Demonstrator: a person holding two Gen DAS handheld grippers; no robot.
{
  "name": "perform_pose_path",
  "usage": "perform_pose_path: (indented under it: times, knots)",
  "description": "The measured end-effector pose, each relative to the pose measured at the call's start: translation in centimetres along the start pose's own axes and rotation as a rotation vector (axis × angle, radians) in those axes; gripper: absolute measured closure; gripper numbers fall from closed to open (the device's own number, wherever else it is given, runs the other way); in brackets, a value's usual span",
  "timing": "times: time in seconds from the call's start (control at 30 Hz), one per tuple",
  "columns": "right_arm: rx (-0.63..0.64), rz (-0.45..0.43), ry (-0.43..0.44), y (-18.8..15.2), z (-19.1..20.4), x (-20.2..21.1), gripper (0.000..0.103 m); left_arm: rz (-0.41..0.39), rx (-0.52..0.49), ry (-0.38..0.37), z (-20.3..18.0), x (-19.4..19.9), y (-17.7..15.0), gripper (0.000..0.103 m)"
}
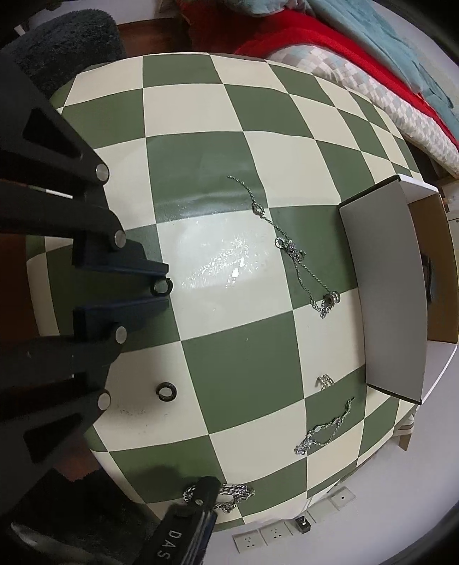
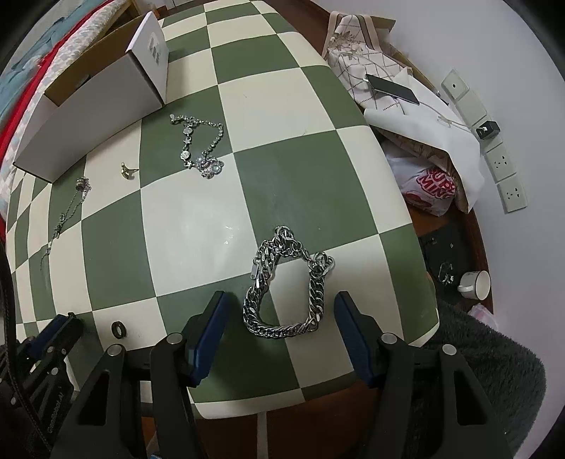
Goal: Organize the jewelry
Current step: 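Grasp the thick silver chain bracelet with the right gripper while the left gripper grasps a small black ring, then carry the chain bracelet with the right gripper while the left gripper carries the ring to the box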
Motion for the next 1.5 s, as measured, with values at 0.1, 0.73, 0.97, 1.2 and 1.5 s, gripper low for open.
perform_pose_path:
  times: [0.1,0.73,0.97,1.2,1.5]
  knots:
    - [0.018,-0.007,0.001,0.2,0.3,0.3,0.080,-0.003,-0.001,0.002,0.0,-0.1,0.0,0.094]
    - [-0.055,-0.113,0.168,1.0,-1.2,5.0,0.103,-0.126,0.038,-0.013,1.2,5.1,1.7,0.094]
    - [-0.098,0.001,0.220,1.0,-1.7,2.6,0.089,-0.143,0.056,-0.015,1.6,6.0,2.2,0.094]
    - [0.064,0.038,0.045,-0.3,0.9,0.3,0.091,-0.139,0.069,-0.005,2.0,5.8,1.9,0.094]
    - [-0.009,-0.084,0.196,1.8,0.9,3.8,0.096,-0.194,0.087,0.005,2.7,8.2,3.2,0.094]
Point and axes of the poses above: each gripper's, at about its wrist camera, not at the fingertips, and x roughly against the way its jaws point, z to its left, y to its top, the point moved 4 cm from there along -x, roughly the way its jaws point, and after that the axes turned 1 degree about z, right-handed, at the moved point
